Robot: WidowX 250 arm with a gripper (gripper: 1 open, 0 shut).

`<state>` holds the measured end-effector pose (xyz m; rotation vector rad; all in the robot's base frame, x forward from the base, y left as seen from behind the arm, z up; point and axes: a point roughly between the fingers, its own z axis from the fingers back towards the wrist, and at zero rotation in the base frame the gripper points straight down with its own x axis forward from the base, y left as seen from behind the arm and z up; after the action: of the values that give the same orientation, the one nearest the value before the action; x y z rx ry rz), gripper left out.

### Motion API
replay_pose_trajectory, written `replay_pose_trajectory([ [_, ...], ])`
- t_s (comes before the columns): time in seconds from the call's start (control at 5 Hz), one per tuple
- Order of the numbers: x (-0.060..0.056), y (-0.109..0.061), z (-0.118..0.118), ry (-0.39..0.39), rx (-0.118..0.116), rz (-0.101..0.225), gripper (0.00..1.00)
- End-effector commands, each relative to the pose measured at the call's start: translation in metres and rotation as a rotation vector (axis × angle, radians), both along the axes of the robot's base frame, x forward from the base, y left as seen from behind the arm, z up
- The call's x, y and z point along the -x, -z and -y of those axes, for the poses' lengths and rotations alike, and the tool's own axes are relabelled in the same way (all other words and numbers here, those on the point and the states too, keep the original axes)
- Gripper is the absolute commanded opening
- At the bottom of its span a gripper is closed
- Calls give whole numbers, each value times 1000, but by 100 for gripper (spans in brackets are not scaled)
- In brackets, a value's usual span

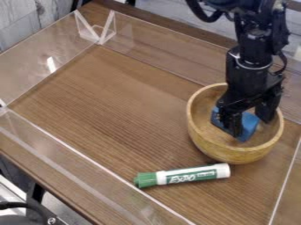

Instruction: Remove the blue block from inside the brown bowl and put it on the table

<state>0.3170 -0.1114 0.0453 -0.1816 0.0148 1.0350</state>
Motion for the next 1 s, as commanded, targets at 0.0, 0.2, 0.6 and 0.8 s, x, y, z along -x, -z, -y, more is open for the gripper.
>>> replay_pose_trajectory([
  [0.0, -8, -13, 1, 3, 15, 48, 0],
  [0.2, -9, -15, 1, 13, 15, 53, 0],
  [0.6, -7, -22, 1, 58, 6, 44, 0],
  [0.8, -6, -26, 1, 79, 2, 40, 0],
])
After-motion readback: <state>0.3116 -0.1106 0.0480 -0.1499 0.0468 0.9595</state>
